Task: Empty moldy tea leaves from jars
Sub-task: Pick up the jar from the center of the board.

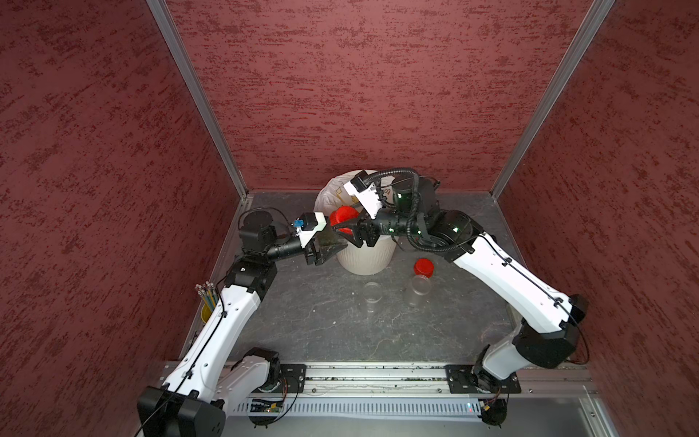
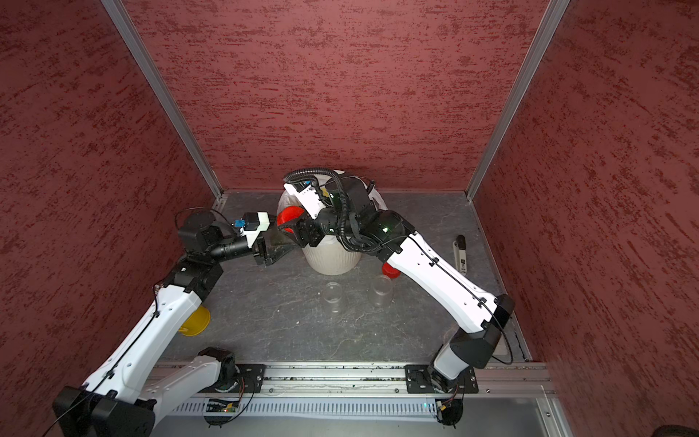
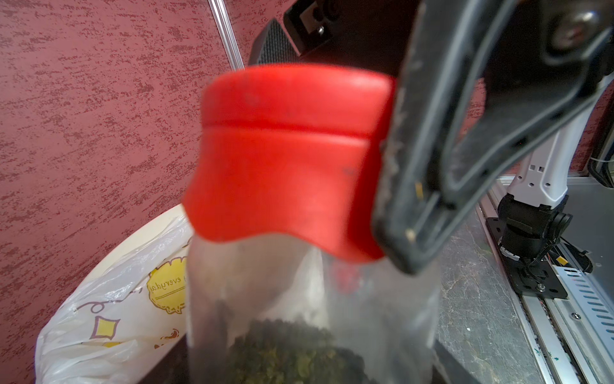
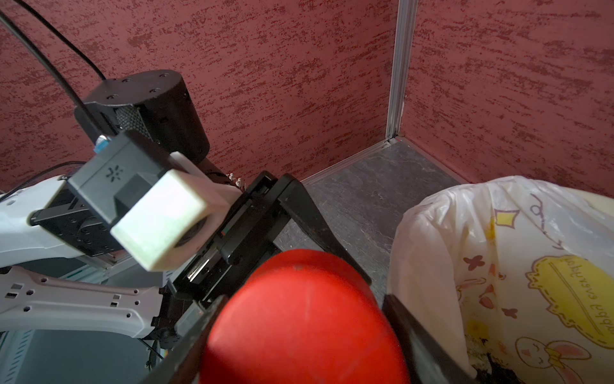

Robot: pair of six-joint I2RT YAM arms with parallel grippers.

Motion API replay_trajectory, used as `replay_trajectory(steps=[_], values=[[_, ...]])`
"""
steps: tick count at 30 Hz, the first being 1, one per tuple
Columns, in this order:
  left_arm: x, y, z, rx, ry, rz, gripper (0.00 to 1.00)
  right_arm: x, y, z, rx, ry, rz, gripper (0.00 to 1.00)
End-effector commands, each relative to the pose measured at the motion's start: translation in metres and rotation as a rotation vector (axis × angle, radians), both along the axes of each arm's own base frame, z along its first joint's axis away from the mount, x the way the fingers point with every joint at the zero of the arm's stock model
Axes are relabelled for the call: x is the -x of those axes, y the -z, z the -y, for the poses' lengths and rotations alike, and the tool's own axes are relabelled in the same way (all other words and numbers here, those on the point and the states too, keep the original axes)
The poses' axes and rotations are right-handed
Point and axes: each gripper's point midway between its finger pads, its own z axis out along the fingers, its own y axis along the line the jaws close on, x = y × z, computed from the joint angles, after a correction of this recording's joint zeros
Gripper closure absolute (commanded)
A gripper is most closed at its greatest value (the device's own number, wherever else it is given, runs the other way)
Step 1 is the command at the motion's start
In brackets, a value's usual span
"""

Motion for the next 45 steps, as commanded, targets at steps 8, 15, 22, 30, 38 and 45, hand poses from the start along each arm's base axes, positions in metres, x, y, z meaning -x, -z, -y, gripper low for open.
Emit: replay_trajectory(steps=[8, 15, 22, 30, 38, 45], values=[[-0.003, -0.007, -0.003, 0.000, -0.015, 0.004, 0.34, 0.000, -0.004, 0.013, 0.011, 0.026, 0.020, 0.49], [-0.002, -0.007, -0.003, -0.003, -0.009, 0.001, 0.35, -0.005, -0.001, 0.014, 0.033, 0.035, 0.026, 0.24], [-0.005, -0.005, -0.004, -0.006, -0.012, -0.007, 0.35, -0.012, -0.005, 0.017, 0.037, 0.057, 0.043, 0.13], [-0.007, -0.002, -0.005, -0.011, -0.013, -0.019, 0.35, -0.013, -0.007, 0.021, 0.044, 0.044, 0.052, 0.12], [-0.006, -0.002, -0.005, -0.013, -0.009, -0.023, 0.35, -0.013, -0.003, 0.020, 0.056, 0.010, 0.054, 0.18], [-0.003, -0.001, -0.004, -0.015, 0.005, -0.025, 0.35, -0.012, -0.004, 0.019, 0.057, -0.012, 0.072, 0.27]])
